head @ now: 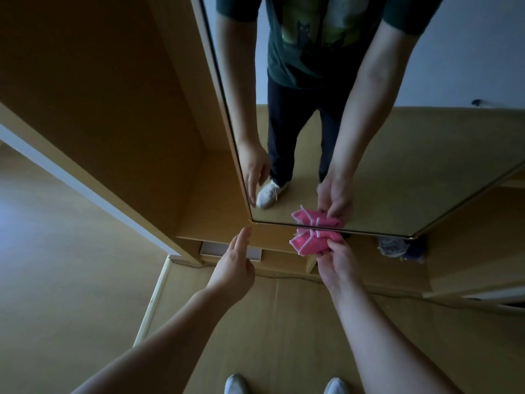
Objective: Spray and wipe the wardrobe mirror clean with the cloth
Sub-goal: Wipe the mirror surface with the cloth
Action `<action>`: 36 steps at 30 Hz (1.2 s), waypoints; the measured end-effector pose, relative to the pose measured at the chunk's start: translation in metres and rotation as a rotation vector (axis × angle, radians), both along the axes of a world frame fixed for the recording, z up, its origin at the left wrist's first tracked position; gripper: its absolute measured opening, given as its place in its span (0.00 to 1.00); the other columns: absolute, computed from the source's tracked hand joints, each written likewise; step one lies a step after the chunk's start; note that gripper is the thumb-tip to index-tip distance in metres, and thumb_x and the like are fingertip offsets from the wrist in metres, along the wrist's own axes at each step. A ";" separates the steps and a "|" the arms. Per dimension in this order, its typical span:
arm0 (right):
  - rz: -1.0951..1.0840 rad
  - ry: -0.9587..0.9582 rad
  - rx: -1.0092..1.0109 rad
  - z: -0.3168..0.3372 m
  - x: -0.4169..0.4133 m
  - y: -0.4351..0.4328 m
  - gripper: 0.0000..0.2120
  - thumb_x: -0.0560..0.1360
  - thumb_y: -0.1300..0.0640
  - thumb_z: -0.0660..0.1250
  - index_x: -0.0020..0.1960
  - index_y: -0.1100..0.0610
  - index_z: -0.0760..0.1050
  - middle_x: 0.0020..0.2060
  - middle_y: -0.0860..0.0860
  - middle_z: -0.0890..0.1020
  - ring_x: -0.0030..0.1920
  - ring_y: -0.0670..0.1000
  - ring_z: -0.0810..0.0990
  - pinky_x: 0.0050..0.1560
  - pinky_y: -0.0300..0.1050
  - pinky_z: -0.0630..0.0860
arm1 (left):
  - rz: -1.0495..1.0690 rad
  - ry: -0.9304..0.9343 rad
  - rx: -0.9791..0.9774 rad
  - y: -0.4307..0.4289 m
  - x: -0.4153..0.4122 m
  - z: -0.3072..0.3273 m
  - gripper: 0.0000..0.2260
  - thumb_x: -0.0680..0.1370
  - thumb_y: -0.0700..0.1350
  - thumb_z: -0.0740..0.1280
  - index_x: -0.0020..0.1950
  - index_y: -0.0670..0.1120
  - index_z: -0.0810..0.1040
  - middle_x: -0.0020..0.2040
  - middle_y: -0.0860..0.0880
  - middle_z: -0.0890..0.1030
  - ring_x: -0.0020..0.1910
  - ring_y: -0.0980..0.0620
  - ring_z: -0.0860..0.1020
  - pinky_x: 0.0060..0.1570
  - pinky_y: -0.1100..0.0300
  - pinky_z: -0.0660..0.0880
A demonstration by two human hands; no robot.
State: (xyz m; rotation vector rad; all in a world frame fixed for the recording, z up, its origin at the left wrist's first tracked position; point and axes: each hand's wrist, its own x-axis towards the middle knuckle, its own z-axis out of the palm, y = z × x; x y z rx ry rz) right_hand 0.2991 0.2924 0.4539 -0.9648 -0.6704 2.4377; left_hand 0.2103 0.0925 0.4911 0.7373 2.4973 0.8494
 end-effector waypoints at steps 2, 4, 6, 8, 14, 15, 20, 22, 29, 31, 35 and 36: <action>0.054 -0.021 0.011 0.001 0.007 0.006 0.13 0.76 0.69 0.58 0.57 0.65 0.76 0.55 0.66 0.79 0.57 0.63 0.78 0.64 0.60 0.72 | 0.004 0.005 -0.004 -0.002 0.009 -0.001 0.33 0.76 0.32 0.59 0.77 0.54 0.53 0.74 0.50 0.64 0.70 0.55 0.66 0.62 0.68 0.64; 0.072 -0.073 0.003 0.000 0.011 0.013 0.17 0.74 0.68 0.60 0.62 0.64 0.73 0.59 0.66 0.77 0.60 0.64 0.76 0.67 0.64 0.68 | 0.011 0.015 0.001 -0.002 0.019 0.000 0.32 0.76 0.32 0.59 0.76 0.52 0.55 0.73 0.50 0.66 0.68 0.56 0.68 0.60 0.69 0.64; 0.084 -0.107 -0.009 -0.001 0.015 0.020 0.17 0.77 0.67 0.57 0.65 0.65 0.71 0.60 0.65 0.77 0.61 0.63 0.76 0.66 0.68 0.67 | 0.017 0.037 0.012 0.002 0.027 0.002 0.31 0.75 0.32 0.59 0.76 0.50 0.58 0.72 0.49 0.68 0.67 0.57 0.69 0.59 0.69 0.65; 0.092 -0.115 -0.020 -0.002 0.021 0.027 0.16 0.80 0.65 0.55 0.66 0.63 0.70 0.60 0.64 0.77 0.61 0.62 0.77 0.63 0.69 0.69 | 0.029 0.055 0.015 0.007 0.036 0.005 0.30 0.75 0.32 0.58 0.75 0.49 0.60 0.71 0.49 0.69 0.66 0.56 0.70 0.59 0.68 0.66; 0.125 -0.089 -0.037 0.005 0.037 0.051 0.14 0.79 0.68 0.54 0.54 0.61 0.77 0.49 0.61 0.81 0.51 0.57 0.80 0.60 0.66 0.72 | 0.055 0.098 0.029 0.027 0.068 0.012 0.29 0.74 0.31 0.59 0.74 0.47 0.63 0.68 0.48 0.72 0.63 0.55 0.72 0.59 0.66 0.68; 0.124 -0.099 -0.043 0.004 0.039 0.055 0.15 0.79 0.68 0.53 0.56 0.61 0.76 0.50 0.61 0.81 0.51 0.57 0.80 0.63 0.66 0.70 | 0.058 0.104 0.028 0.030 0.072 0.013 0.29 0.74 0.31 0.59 0.74 0.47 0.63 0.67 0.48 0.72 0.63 0.55 0.72 0.58 0.67 0.68; 0.089 -0.108 -0.058 0.002 0.053 0.073 0.16 0.78 0.71 0.52 0.58 0.62 0.76 0.52 0.62 0.79 0.53 0.58 0.78 0.68 0.63 0.67 | 0.061 0.110 0.024 0.046 0.086 0.015 0.29 0.74 0.32 0.59 0.74 0.49 0.63 0.67 0.50 0.72 0.60 0.60 0.71 0.56 0.71 0.65; 0.072 -0.102 -0.056 0.004 0.058 0.079 0.16 0.78 0.70 0.52 0.53 0.59 0.77 0.51 0.61 0.80 0.54 0.58 0.78 0.66 0.62 0.68 | 0.050 0.118 0.020 0.054 0.089 0.016 0.29 0.74 0.32 0.59 0.73 0.50 0.63 0.66 0.51 0.73 0.58 0.63 0.69 0.53 0.78 0.62; 0.040 -0.106 -0.022 0.002 0.078 0.099 0.16 0.80 0.68 0.51 0.62 0.61 0.73 0.56 0.62 0.78 0.56 0.57 0.78 0.65 0.59 0.70 | 0.007 0.129 0.012 0.079 0.098 0.022 0.29 0.75 0.31 0.60 0.73 0.50 0.63 0.65 0.51 0.73 0.56 0.64 0.69 0.50 0.82 0.60; 0.028 -0.134 -0.012 0.003 0.084 0.105 0.18 0.81 0.67 0.51 0.68 0.62 0.70 0.59 0.62 0.77 0.58 0.58 0.77 0.66 0.61 0.69 | -0.018 0.136 0.014 0.086 0.101 0.024 0.29 0.75 0.31 0.60 0.73 0.49 0.64 0.65 0.51 0.73 0.56 0.64 0.69 0.49 0.83 0.60; 0.042 -0.211 0.056 0.010 0.093 0.110 0.16 0.80 0.68 0.54 0.62 0.57 0.74 0.58 0.59 0.78 0.56 0.58 0.79 0.58 0.59 0.74 | -0.047 0.132 0.025 0.101 0.106 0.032 0.28 0.75 0.32 0.59 0.73 0.50 0.64 0.64 0.52 0.74 0.55 0.66 0.69 0.49 0.84 0.59; 0.028 -0.248 0.079 0.012 0.096 0.112 0.15 0.79 0.69 0.55 0.57 0.56 0.76 0.56 0.58 0.79 0.52 0.56 0.80 0.52 0.56 0.76 | -0.055 0.130 0.032 0.105 0.108 0.034 0.27 0.75 0.32 0.59 0.73 0.50 0.64 0.64 0.52 0.74 0.56 0.65 0.69 0.51 0.83 0.60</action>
